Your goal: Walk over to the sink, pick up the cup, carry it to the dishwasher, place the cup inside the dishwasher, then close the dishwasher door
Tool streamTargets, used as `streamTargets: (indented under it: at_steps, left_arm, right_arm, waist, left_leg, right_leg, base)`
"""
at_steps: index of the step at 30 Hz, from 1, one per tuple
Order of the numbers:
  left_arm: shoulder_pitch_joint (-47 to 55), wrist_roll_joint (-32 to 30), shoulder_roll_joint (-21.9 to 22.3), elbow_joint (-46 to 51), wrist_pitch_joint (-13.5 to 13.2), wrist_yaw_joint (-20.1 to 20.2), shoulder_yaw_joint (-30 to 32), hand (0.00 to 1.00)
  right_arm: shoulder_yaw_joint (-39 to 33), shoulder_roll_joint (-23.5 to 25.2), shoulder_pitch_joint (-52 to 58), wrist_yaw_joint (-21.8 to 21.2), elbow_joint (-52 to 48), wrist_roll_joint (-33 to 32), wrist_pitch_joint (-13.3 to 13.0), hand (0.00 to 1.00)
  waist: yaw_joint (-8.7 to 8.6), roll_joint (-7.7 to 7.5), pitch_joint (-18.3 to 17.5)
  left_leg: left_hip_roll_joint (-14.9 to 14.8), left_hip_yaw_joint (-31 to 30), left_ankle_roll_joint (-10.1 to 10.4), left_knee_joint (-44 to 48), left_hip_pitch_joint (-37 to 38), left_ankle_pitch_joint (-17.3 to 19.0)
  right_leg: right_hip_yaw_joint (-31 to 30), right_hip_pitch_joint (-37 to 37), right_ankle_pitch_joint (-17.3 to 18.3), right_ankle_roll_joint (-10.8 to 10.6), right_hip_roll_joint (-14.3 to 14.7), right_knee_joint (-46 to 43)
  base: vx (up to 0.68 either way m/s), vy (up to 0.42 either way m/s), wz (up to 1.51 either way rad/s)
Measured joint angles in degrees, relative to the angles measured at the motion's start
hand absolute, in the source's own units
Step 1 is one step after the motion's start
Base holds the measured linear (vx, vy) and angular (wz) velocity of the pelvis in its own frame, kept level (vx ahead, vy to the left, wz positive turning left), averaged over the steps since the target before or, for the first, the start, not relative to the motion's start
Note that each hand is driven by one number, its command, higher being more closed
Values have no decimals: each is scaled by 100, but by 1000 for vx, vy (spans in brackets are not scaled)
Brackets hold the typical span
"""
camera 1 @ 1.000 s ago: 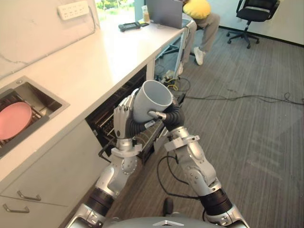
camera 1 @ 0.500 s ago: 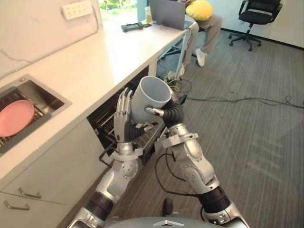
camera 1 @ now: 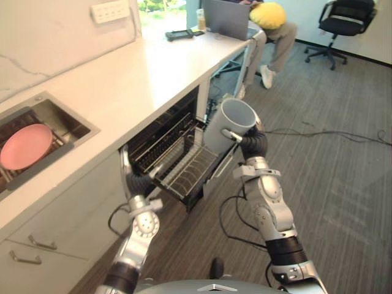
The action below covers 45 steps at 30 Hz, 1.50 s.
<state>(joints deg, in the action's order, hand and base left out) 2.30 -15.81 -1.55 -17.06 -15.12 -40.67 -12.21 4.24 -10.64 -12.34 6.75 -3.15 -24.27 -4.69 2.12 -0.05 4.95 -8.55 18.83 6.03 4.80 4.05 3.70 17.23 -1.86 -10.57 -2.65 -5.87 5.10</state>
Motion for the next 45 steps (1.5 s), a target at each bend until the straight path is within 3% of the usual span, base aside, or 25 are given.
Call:
streamTargets:
  at_steps: [4,8,12,15,17,22,27,32,35,39,45]
  left_arm:
    - [548,866,-149,-650,-46,677,204,0]
    - [994,1523,-209,-1140,-60,1354,985,0]
    - [1252,1676,-506,-1310,-131,1934,1278,0]
    - [1132,1771,-544,-1418,-268,2236,1435,0]
    - [1058,1828,-559,-1523,-326,2280,1442,0]
    - [1025,1830,-557,-1712,-368,2341,1424,0]
    - [795,2252,-548,-2027,-348,2345,1353,0]
    - [733,2581,-521,-2116,-278,2445,1068,0]
    - [732,2699,-504,-2203,-277,2629,908,0]
    - [663,2956,-407,-2256,-278,2771,726,0]
    - [627,3037,-379,-2321,-283,2917,685,0]
  right_arm:
    - [-340,-418,-579,36,1366,5,149,100]
    - [-443,-855,-1415,136,2774,223,322,100]
    - [-323,-1356,-2648,69,4010,222,363,100]
    - [-100,-1993,-3530,-49,4836,171,362,100]
    - [15,-2157,-3787,-75,5175,152,368,100]
    - [37,-2385,-4102,-296,6066,207,420,100]
    - [33,-2868,-4556,-434,6579,375,625,100]
    - [24,-2882,-4745,-534,6735,681,861,100]
    - [27,-2891,-5013,-539,6935,914,881,100]
    - [175,-3041,-5433,-538,6982,1125,890,100]
    - [410,-3055,-5829,-532,6982,1128,890,100]
  waist:
    - [173,-50,170]
    - [616,-118,549]
    - [937,-234,1102]
    - [1152,-202,1655]
    - [1254,-181,1896]
    - [1389,-121,2040]
    - [1525,182,2304]
    - [1531,366,2438]
    - [1549,411,2462]
    - [1634,642,2555]
    - [1723,731,2576]
  left_leg:
    - [88,-339,-69,0,-225,-103]
    - [158,-843,-130,27,-582,-253]
    - [205,-1321,-76,179,-1214,-351]
    - [254,-1720,-49,257,-1723,-557]
    - [266,-1861,-78,277,-1887,-645]
    - [424,-2056,-158,383,-2353,-678]
    - [570,-2081,-283,609,-2841,-672]
    - [619,-2139,-310,627,-3085,-732]
    - [619,-2151,-307,640,-3224,-746]
    - [617,-2161,-306,703,-3343,-748]
    - [609,-2180,-304,731,-3523,-766]
  right_leg:
    - [330,-3,-12,-21,-124,1]
    - [798,-36,-28,-18,-201,3]
    - [1232,-344,63,11,-274,4]
    - [1582,-581,-118,76,-295,1]
    - [1702,-644,-172,111,-282,-1]
    - [1834,-927,-243,24,-383,-25]
    - [1842,-1268,-311,-65,-543,-38]
    - [1903,-1459,-361,-68,-587,-39]
    - [1911,-1593,-409,-6,-584,-39]
    - [1921,-1679,-442,16,-579,-39]
    - [1933,-1836,-461,44,-567,-40]
  base:
    - [-32,42,48]
    - [-59,8,59]
    - [-96,6,54]
    - [-61,6,52]
    - [-11,11,44]
    - [22,56,25]
    - [-46,94,9]
    - [-29,34,7]
    - [2,2,2]
    - [0,0,0]
    - [-2,0,1]
